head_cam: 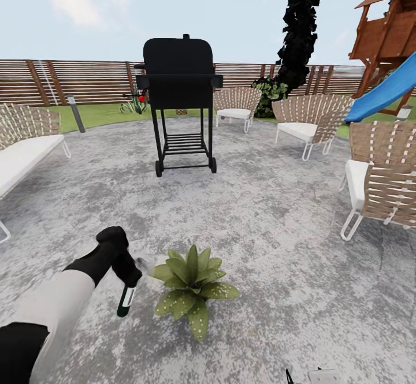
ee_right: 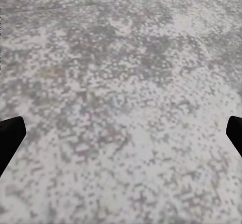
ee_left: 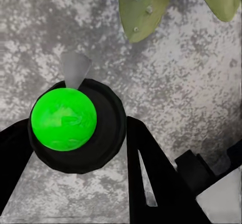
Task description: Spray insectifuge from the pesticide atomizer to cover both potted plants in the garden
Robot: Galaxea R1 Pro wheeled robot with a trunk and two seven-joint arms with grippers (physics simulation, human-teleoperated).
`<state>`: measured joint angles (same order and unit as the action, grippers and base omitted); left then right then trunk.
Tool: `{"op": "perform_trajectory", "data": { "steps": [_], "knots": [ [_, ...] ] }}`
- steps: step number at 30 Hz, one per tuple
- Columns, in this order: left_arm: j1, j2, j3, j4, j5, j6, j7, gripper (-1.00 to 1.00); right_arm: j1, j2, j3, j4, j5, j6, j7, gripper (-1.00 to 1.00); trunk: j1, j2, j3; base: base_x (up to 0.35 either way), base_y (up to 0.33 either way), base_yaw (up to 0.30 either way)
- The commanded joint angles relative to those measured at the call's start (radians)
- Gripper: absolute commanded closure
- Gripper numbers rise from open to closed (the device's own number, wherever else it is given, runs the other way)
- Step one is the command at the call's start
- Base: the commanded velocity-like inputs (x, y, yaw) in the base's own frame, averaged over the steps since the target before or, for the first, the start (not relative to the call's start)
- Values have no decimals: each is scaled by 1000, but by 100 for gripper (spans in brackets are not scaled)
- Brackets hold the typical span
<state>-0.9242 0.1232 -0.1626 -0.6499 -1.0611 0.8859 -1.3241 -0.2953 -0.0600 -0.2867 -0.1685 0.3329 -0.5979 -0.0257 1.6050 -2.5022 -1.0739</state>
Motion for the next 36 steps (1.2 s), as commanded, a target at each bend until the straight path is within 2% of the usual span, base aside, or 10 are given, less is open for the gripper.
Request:
{"op": "perform_trajectory", "data": {
  "steps": [1, 4, 7, 8, 10, 14, 18, 23, 32, 36],
  "knots": [
    [-23, 0, -3, -2, -62, 8, -75, 100, -1, 0, -6, 1, 11, -3, -3, -100, 0, 0, -1, 0, 0, 0],
    [-44, -7, -3, -12, -155, 3, -194, 100, -1, 0, -6, 1, 11, -3, -2, -100, 0, 0, -1, 0, 0, 0],
    [-45, -9, -4, -76, -182, -20, -233, 100, -1, 0, -6, 1, 11, -3, -2, -100, 0, 0, -1, 0, 0, 0],
    [-41, -10, -5, -106, -186, -59, -240, 100, -1, 0, -6, 1, 11, -3, -2, -100, 0, 0, -1, 0, 0, 0],
    [-39, -12, -4, -122, -188, -93, -247, 100, -1, 0, -6, 1, 11, -3, -2, -100, 0, 0, -1, 0, 0, 0],
    [-40, -19, -3, -131, -189, -109, -247, 100, -1, 0, -6, 1, 11, -3, -2, -100, 0, 0, -1, 0, 0, 0],
    [-46, -59, -8, -134, -191, -110, -247, 100, -1, 0, -6, 1, 11, -3, -2, -100, 0, 0, -1, 0, 0, 0],
    [-48, -83, -71, -134, -192, -101, -247, 100, -1, 0, -8, 1, 11, -3, -3, -100, 0, 0, -1, 0, 0, 0],
    [-49, -99, -128, -132, -195, -96, -247, 100, -1, 0, -6, 0, 11, -3, -2, -100, 0, 0, -1, 0, 0, -17],
    [-48, -99, -134, -132, -194, -96, -247, 100, -1, 0, -6, 1, 11, -3, -3, -100, 0, 0, -1, 0, 0, -235]
  ]
}}
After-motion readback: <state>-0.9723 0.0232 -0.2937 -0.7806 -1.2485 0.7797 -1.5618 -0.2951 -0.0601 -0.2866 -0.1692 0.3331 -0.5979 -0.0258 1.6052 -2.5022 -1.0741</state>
